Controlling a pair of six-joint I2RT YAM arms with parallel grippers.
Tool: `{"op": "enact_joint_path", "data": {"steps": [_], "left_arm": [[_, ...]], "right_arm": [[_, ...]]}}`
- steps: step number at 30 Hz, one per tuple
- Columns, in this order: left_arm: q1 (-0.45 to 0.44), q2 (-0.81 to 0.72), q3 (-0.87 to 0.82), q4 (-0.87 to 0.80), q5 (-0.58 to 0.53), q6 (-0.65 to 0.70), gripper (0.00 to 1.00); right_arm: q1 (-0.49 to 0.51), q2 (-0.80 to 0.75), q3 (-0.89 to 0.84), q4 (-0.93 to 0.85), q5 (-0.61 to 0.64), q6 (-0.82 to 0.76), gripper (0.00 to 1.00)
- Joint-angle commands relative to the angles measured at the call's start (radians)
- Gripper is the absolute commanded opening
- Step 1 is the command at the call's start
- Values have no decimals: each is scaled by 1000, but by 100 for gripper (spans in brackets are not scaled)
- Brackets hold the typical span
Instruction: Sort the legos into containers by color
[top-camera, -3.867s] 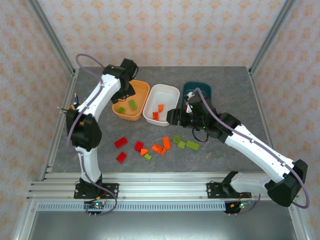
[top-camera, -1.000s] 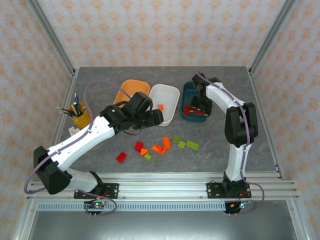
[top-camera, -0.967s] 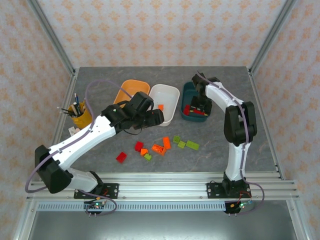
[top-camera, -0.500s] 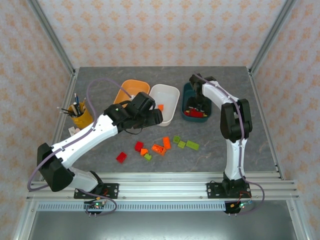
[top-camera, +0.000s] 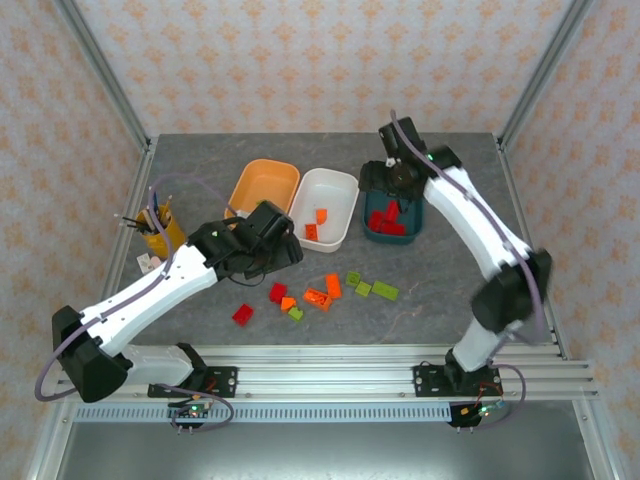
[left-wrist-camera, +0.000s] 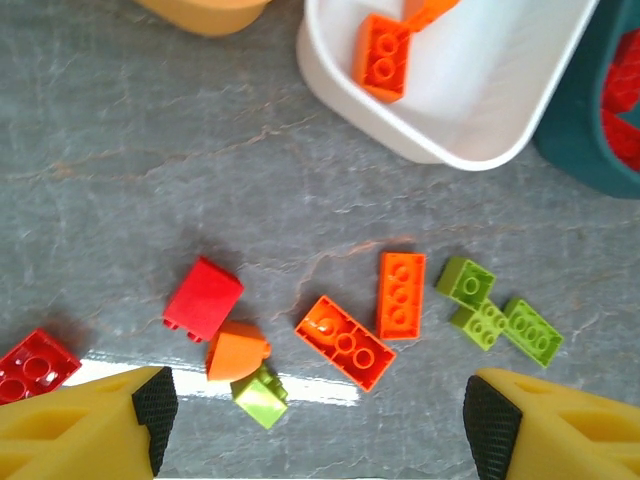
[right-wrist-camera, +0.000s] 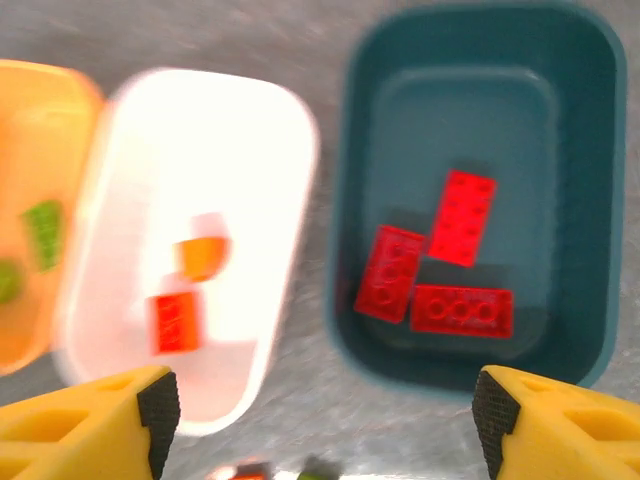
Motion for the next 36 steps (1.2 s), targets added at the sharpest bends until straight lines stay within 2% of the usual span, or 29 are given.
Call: {"op": "enact_joint_path", "data": {"steps": [1, 8, 11, 14, 17, 22, 27, 36], "left_arm": [[8, -31, -36, -61, -7, -45, 79], [3, 10, -129, -51, 110, -51, 76], [-14, 44, -181, 31, 157, -85, 77], [-47, 117, -182, 77, 158, -88, 80], [-79, 197, -173, 93, 142, -85, 81], [-84, 236, -222, 138, 100, -102, 81], [-85, 273, -252, 216, 103, -90, 73], [-81, 345, -267, 235, 68, -70, 65]], "right_arm": [[71, -238, -215, 166, -13, -8, 78], [281, -575, -616, 212, -39, 108, 76], [363, -643, -746, 223, -61, 154, 76], [420, -654, -824, 219, -76, 175, 78], [445, -648, -850, 211, -78, 186, 78], [448, -649, -845, 211, -77, 184, 78], [449, -646, -844, 217, -80, 189, 78], [449, -634, -828, 217, -90, 198, 78]]}}
